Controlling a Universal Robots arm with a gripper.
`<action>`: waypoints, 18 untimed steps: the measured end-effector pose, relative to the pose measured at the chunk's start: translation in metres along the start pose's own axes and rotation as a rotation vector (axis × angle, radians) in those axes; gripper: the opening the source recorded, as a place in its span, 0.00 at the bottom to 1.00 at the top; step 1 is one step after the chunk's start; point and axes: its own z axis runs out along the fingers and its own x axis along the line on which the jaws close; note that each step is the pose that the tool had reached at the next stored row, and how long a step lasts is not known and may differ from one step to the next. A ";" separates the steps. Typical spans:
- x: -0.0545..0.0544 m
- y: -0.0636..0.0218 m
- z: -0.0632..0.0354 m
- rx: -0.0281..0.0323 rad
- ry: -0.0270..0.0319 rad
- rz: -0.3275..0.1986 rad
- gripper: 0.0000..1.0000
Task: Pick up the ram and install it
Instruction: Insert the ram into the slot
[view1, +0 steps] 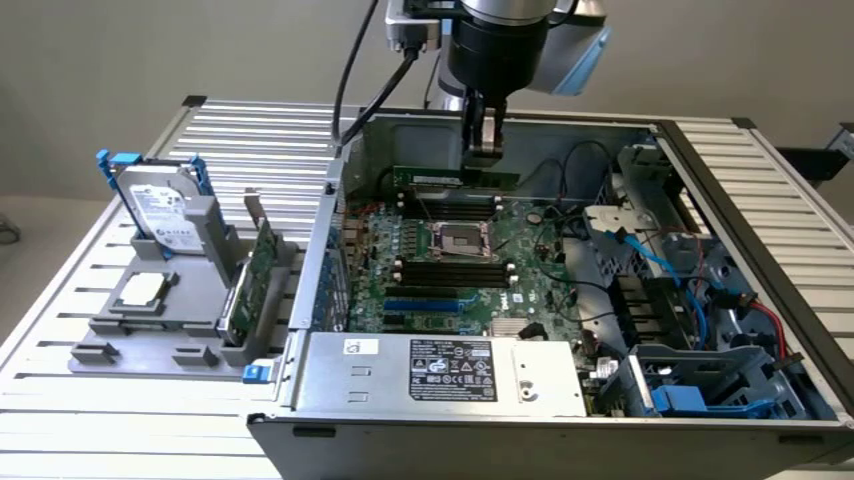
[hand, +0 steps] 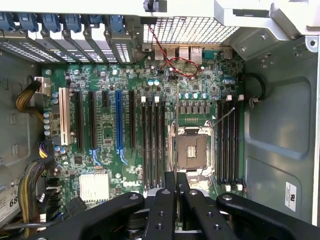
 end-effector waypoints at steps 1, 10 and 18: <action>0.000 0.0000 0.0000 0.0000 0.0001 0.000 0.13; 0.000 0.0000 0.0014 0.0000 -0.0001 0.000 0.13; 0.002 0.0019 0.0157 0.0000 0.0001 -0.001 0.13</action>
